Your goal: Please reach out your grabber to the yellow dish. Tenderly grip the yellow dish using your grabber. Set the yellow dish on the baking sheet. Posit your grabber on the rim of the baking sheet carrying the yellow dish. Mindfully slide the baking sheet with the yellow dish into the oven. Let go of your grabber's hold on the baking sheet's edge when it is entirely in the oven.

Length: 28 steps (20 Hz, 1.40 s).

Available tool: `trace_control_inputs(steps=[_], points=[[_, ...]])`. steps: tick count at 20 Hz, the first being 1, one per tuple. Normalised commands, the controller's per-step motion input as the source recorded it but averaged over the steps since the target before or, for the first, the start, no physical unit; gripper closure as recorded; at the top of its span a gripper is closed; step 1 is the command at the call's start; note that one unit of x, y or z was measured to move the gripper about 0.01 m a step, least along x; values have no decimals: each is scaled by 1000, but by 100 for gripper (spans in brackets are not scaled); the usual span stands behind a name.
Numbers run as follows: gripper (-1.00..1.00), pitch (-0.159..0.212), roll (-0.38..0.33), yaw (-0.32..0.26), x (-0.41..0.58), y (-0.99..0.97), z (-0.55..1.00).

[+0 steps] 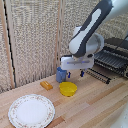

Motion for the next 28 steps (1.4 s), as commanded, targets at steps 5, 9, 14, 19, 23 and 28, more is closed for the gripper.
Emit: trace_control_inputs(steps=[5, 9, 14, 19, 23, 28], points=[[-100, -6, -100, 15, -2, -83, -535], [-100, -31, -99, 26, 0, -49, -513], [100, -9, -45, 16, 0, 11, -257], [100, 0, -38, 5, -7, 89, -31], [100, -1, -27, 8, 0, 116, 0], [100, 0, -4, 3, 0, 103, -4]])
